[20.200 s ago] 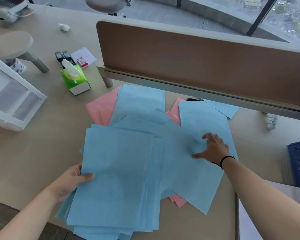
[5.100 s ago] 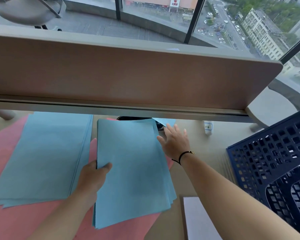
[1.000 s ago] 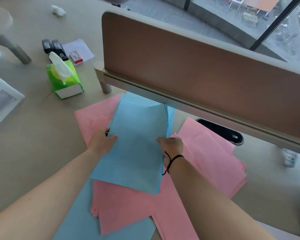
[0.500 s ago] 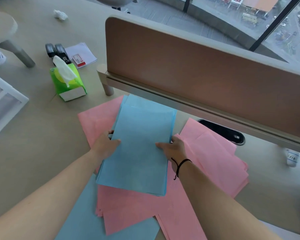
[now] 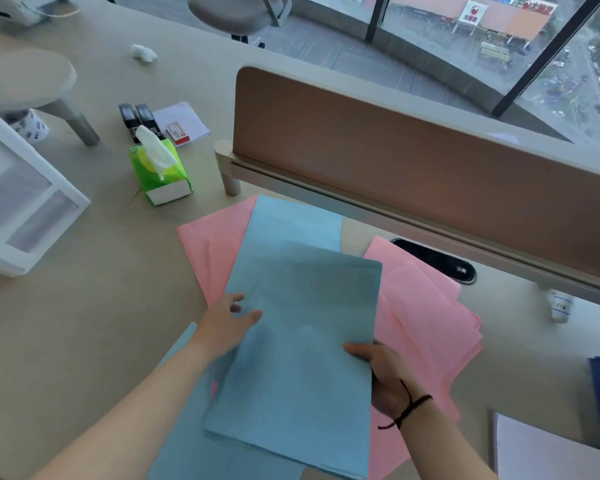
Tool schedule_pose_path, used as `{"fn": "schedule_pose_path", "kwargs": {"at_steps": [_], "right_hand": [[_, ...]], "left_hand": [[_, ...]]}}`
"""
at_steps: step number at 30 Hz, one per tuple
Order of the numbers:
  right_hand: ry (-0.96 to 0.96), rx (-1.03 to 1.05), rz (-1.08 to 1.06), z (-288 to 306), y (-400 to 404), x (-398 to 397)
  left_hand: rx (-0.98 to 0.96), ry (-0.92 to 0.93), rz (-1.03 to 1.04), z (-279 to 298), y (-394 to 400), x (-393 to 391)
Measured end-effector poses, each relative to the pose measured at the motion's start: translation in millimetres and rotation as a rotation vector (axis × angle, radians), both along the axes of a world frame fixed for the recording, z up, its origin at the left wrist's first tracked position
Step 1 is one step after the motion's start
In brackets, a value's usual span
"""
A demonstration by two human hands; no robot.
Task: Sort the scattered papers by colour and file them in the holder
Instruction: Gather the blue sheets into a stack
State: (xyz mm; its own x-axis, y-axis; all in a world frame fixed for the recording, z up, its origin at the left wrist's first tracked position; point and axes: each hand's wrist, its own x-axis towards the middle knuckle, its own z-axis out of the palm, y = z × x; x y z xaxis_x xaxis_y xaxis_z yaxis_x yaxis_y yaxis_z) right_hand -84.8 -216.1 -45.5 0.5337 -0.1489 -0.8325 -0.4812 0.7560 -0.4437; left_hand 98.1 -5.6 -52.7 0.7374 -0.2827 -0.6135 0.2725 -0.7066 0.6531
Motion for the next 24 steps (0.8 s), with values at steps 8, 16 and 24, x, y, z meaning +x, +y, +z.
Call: {"fn": "schedule_pose_path", "kwargs": {"at_steps": [8, 16, 24], "right_hand": [[-0.197, -0.246, 0.141, 59.9, 32.2, -31.8], [-0.402, -0.601, 0.061, 98.4, 98.4, -64.2], [-0.359, -0.721, -0.021, 84.2, 133.8, -91.9]], "left_hand": [[-0.595, 0.201, 0.147, 45.2, 38.7, -34.9], [-0.778, -0.084, 0.192, 106.2, 97.5, -70.7], [-0.637, -0.059, -0.008, 91.1, 119.4, -106.3]]}}
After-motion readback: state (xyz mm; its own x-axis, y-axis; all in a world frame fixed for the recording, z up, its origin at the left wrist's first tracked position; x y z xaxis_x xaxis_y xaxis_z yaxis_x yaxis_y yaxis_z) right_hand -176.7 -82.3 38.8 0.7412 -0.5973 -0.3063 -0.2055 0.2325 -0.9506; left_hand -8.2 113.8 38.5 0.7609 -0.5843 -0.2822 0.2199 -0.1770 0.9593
